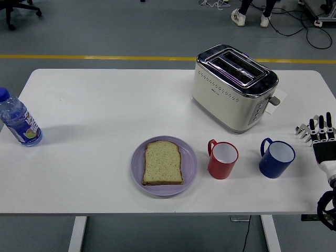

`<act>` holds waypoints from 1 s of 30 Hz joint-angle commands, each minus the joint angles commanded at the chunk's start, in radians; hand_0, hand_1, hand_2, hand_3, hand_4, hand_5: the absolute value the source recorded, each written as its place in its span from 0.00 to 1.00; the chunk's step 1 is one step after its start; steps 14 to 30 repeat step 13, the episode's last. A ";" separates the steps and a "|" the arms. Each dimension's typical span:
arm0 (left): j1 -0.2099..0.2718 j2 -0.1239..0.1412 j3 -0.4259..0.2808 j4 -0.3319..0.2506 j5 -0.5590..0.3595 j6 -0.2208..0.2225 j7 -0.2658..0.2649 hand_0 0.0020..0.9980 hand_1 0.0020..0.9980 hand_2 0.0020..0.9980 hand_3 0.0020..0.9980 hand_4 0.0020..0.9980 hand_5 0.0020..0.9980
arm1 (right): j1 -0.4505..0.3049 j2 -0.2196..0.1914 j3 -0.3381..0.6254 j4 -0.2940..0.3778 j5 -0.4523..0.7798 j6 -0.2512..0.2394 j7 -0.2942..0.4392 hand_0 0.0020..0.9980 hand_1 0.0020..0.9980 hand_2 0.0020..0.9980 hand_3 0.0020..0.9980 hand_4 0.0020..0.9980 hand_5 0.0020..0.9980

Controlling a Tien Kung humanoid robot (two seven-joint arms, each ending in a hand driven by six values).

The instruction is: Pick up the cup,pour liquid into bread,place the cup on the desk

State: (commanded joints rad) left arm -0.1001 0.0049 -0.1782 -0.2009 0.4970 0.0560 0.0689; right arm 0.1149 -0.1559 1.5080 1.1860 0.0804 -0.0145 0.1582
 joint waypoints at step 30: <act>0.001 -0.001 0.000 0.000 -0.002 0.000 0.000 0.64 0.65 0.66 0.55 0.32 0.84 | -0.002 -0.001 0.006 0.001 0.004 -0.012 0.000 0.62 0.54 0.62 0.60 0.55 0.07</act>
